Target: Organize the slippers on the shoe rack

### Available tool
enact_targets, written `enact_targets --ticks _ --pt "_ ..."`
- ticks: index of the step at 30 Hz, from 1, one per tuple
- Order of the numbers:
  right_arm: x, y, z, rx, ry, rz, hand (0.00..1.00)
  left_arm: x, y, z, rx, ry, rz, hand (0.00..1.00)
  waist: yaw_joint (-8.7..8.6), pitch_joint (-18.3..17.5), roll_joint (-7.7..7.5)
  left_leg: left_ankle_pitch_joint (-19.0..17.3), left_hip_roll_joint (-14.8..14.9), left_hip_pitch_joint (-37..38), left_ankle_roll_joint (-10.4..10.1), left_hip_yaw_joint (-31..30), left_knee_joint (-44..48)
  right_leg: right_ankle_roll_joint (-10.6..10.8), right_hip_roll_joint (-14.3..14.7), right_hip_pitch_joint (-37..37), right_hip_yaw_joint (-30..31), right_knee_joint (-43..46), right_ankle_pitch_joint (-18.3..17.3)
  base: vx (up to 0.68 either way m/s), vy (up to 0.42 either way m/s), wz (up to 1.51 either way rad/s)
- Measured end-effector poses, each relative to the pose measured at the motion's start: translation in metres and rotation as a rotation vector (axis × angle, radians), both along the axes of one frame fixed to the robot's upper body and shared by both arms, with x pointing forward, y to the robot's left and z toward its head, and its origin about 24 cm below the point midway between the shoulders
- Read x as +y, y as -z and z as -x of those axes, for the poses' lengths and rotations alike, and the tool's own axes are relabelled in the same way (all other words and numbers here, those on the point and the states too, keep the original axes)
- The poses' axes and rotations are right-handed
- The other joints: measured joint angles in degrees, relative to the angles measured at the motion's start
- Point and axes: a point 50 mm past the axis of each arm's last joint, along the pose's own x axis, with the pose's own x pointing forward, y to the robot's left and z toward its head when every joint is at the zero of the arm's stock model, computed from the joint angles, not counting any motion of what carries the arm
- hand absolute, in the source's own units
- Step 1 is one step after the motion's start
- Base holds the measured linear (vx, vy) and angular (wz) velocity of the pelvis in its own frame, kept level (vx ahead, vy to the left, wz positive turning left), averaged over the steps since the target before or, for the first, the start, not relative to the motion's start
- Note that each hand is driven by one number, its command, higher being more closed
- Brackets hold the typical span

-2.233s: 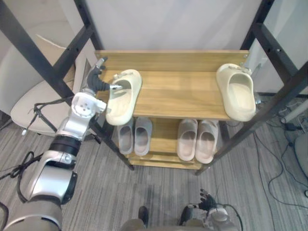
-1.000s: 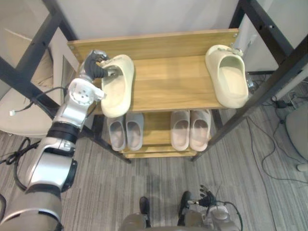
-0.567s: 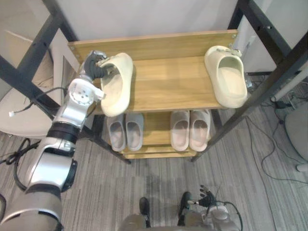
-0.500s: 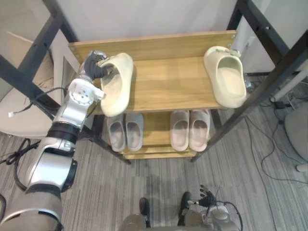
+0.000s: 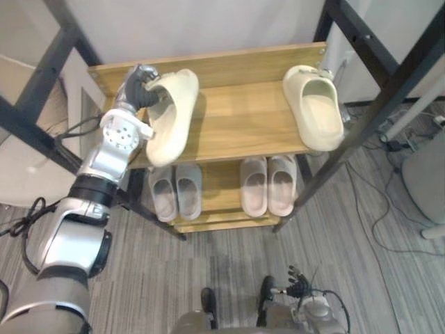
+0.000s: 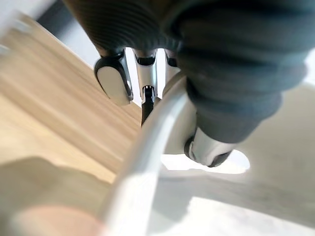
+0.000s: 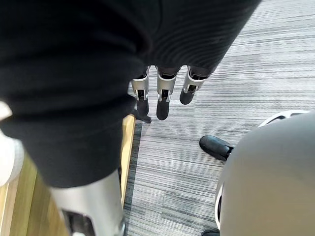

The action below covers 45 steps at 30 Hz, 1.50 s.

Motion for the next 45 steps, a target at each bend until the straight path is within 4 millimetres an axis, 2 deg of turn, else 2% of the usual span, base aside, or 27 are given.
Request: enact_targets --ticks 2,5,6,9,19,25,27,28,31,38,45 --pt "0.000 -0.001 -0.002 -0.010 -0.001 -0.001 0.00 -0.010 -0.012 -0.001 -0.036 0.019 -0.020 1.00 -0.72 0.0 0.00 -0.2 -0.1 0.1 0.2 0.7 0.0 0.1 0.0 -0.3 0.7 0.0 0.2 0.01 0.021 -0.20" --pt "0.000 -0.002 -0.004 -0.015 0.001 -0.003 0.00 -0.017 -0.023 -0.001 -0.077 0.024 -0.023 1.00 -0.93 0.1 0.03 -0.3 -0.2 0.0 0.5 1.7 0.0 0.1 0.0 -1.0 1.9 0.0 0.5 0.00 0.018 -0.23" --pt "0.001 -0.002 -0.005 -0.020 0.001 -0.004 0.00 -0.021 -0.028 -0.001 -0.092 0.031 -0.030 1.00 -1.60 0.1 0.03 -0.4 -0.2 0.0 0.6 2.2 0.1 0.1 0.0 -1.3 2.6 0.0 0.6 -0.01 0.015 -0.18" --pt "0.000 -0.004 -0.009 -0.031 0.009 -0.008 0.00 -0.031 -0.042 -0.001 -0.141 0.041 -0.040 1.00 -1.87 0.9 -0.01 -1.0 -0.3 -0.9 0.9 3.7 1.0 0.1 -0.1 -2.7 4.3 0.0 1.3 -0.02 0.020 -0.27" --pt "-0.002 -0.011 -0.020 -0.084 0.026 -0.016 0.00 -0.028 -0.055 -0.004 -0.172 -0.026 -0.083 1.00 -3.26 2.7 -0.11 -1.8 -0.8 -4.1 1.5 7.8 2.4 0.3 -0.3 -7.6 8.9 0.0 3.2 0.00 0.015 -0.23" --pt "-0.002 -0.014 -0.024 -0.109 0.030 -0.013 0.00 -0.024 -0.052 -0.006 -0.157 -0.051 -0.079 1.00 -3.96 3.8 -0.53 -2.3 -1.0 -5.2 1.8 7.7 3.6 0.5 -0.6 -8.3 9.0 0.0 3.5 0.00 0.006 0.00" --pt "-0.002 -0.016 -0.028 -0.123 0.035 -0.007 0.00 -0.022 -0.065 -0.005 -0.199 -0.066 -0.055 1.00 -3.97 4.8 -1.03 -2.7 -1.2 -6.8 2.1 7.7 5.1 0.6 -1.0 -9.2 9.2 0.0 3.9 0.00 0.008 0.02" --pt "-0.002 -0.017 -0.028 -0.125 0.035 -0.007 0.00 -0.023 -0.068 -0.004 -0.207 -0.065 -0.053 0.00 -3.98 4.9 -1.17 -2.7 -1.3 -7.3 2.1 7.7 5.4 0.6 -1.2 -9.6 9.3 0.0 4.0 0.00 0.000 0.00" --pt "-0.002 -0.017 -0.029 -0.128 0.038 -0.006 0.00 -0.023 -0.074 -0.003 -0.232 -0.073 -0.055 0.00 -3.91 5.0 -1.26 -3.4 -1.4 -9.0 2.4 7.7 7.1 0.9 -1.6 -10.6 9.4 0.0 4.5 0.00 0.000 0.00" --pt "-0.001 -0.017 -0.029 -0.138 0.064 -0.028 0.00 -0.021 -0.074 -0.004 -0.232 -0.099 -0.046 0.00 -4.04 5.2 -1.39 -4.9 -1.5 -10.6 3.0 7.5 10.4 1.1 -2.2 -10.7 9.4 0.0 4.7 0.00 0.021 0.02" --pt "0.000 -0.016 -0.030 -0.136 0.061 -0.030 0.00 -0.032 -0.071 -0.005 -0.236 -0.079 -0.017 0.00 -4.16 5.3 -1.45 -5.8 -1.8 -11.9 3.5 6.1 12.6 1.3 -2.8 -10.4 8.5 0.0 4.8 0.01 0.021 0.07"
